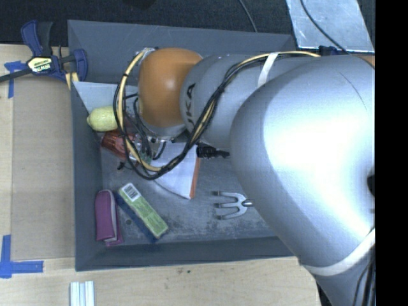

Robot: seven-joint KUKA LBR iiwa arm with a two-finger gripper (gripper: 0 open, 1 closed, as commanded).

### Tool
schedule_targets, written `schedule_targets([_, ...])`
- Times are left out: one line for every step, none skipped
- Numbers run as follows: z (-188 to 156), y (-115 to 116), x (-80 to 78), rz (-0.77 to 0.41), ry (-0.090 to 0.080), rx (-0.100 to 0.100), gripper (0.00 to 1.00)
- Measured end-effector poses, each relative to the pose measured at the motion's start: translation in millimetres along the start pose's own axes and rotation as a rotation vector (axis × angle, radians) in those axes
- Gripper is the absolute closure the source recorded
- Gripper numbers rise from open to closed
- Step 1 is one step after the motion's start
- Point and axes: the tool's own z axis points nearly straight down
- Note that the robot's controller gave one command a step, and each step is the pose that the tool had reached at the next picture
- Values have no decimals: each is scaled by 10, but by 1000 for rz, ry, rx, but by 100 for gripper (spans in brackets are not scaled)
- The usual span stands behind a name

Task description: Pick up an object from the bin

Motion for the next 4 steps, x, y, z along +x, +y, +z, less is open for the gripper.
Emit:
schedule_targets([0, 0, 0, 0, 0, 0, 100])
schedule_targets([-12, -2, -1, 1, 0, 0, 100])
schedule_targets([-293, -19, 16, 2, 8, 6, 100])
schedule_targets([-523, -2, -16, 3, -1, -1, 100])
